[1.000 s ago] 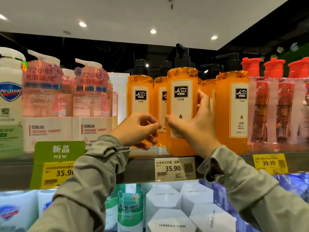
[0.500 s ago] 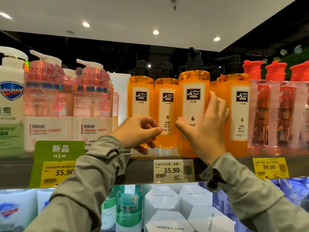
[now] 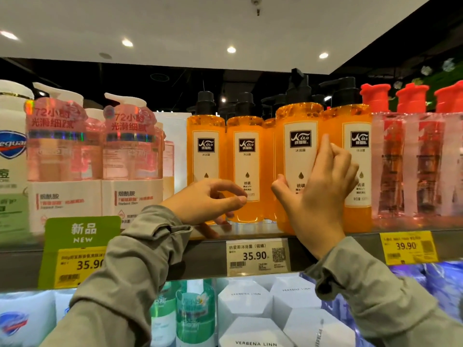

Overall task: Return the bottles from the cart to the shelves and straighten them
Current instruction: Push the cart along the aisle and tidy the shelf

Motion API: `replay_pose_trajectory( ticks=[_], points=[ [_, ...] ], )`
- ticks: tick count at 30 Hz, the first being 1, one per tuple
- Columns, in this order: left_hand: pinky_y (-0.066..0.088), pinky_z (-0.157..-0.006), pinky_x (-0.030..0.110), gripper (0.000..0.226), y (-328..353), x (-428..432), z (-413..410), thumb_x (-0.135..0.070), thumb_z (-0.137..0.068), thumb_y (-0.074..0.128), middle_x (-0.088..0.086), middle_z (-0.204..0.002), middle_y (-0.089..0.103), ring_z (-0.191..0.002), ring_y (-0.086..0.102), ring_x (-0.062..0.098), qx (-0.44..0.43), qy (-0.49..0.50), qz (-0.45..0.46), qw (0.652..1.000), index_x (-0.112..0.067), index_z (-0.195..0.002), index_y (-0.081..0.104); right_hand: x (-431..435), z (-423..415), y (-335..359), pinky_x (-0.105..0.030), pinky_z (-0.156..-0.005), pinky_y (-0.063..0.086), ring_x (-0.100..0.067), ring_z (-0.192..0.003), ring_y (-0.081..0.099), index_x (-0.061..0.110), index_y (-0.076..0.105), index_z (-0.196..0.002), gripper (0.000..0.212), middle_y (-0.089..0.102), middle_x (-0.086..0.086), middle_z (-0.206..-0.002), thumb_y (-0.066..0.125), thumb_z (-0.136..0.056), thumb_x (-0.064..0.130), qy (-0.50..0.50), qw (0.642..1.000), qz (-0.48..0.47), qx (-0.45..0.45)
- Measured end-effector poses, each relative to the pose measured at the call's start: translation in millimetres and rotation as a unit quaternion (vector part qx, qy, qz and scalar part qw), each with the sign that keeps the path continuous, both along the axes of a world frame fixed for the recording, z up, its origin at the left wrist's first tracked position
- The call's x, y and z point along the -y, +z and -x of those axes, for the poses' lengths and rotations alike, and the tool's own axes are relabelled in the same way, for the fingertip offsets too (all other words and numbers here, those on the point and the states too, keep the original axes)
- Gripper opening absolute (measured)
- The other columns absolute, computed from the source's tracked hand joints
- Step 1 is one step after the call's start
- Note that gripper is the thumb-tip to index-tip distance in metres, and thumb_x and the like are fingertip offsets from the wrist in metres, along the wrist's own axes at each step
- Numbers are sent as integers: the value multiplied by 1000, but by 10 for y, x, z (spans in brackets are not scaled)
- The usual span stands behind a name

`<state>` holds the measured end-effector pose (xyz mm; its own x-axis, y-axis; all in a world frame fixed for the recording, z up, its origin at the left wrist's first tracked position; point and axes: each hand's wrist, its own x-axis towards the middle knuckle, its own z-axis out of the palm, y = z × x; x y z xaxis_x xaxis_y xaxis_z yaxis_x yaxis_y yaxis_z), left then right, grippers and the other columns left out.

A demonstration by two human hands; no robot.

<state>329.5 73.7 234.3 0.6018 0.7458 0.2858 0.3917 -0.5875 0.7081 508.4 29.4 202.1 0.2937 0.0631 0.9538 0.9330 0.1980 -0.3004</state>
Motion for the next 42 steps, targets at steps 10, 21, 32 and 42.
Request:
replay_pose_trajectory(
  ticks=[10, 21, 32, 42],
  points=[
    [50, -49, 19, 50, 5, 8, -23, -55, -61, 57, 0, -94, 64, -66, 68, 7, -21, 2, 3, 1000, -33, -106, 59, -13, -89, -66, -36, -101, 27, -21, -117, 28, 0, 34, -142, 80, 42, -19, -132, 62, -78, 40, 16, 1000, -16, -1],
    [52, -52, 20, 62, -6, -17, -28, -60, -58, 57, 2, -96, 65, -68, 68, 6, -31, -7, -4, 999, -28, -111, 60, -19, -81, -69, -42, -96, 30, -21, -110, 25, 1, 29, -145, 82, 42, -19, -129, 49, -80, 47, -7, 1000, -17, -14],
    [52, -52, 19, 53, -8, 3, -38, -58, -62, 57, -1, -94, 66, -68, 67, 5, -38, -7, -10, 999, -30, -107, 59, -34, -102, -77, -31, -92, 28, -22, -110, 28, 0, 34, -142, 91, 44, -20, -126, 68, -71, 46, -20, 1000, -16, -13],
    [52, -52, 20, 43, -25, 32, -16, -48, -72, 59, -2, -94, 63, -72, 67, 7, -30, -24, -41, 998, -25, -107, 60, 33, -34, -48, -47, -94, 38, -25, -110, 30, 0, 35, -142, 90, 46, -20, -125, 64, -71, 47, -28, 999, 12, -35]
  ],
)
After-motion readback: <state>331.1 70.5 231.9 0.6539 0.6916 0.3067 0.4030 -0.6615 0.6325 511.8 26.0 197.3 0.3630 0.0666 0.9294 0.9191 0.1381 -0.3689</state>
